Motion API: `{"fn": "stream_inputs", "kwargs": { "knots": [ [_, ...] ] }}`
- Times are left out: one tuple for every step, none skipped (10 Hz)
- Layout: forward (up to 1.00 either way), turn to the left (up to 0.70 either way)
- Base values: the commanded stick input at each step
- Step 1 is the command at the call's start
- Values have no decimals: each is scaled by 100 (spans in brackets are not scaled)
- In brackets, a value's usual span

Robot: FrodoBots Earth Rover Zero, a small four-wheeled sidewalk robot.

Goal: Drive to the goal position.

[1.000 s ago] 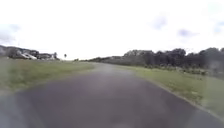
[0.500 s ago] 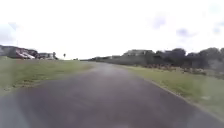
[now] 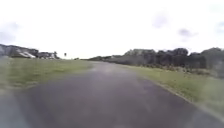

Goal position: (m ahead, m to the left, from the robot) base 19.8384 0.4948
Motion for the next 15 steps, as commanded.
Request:
{"fn": "stream_inputs", "kwargs": {
  "knots": [
    [70,3],
    [70,3],
    [70,3],
    [70,3],
    [70,3],
    [70,3],
    [70,3],
    [70,3],
    [70,3],
    [70,3],
    [70,4],
    [70,9],
    [70,28],
    [70,15],
    [70,3]
  ]
}}
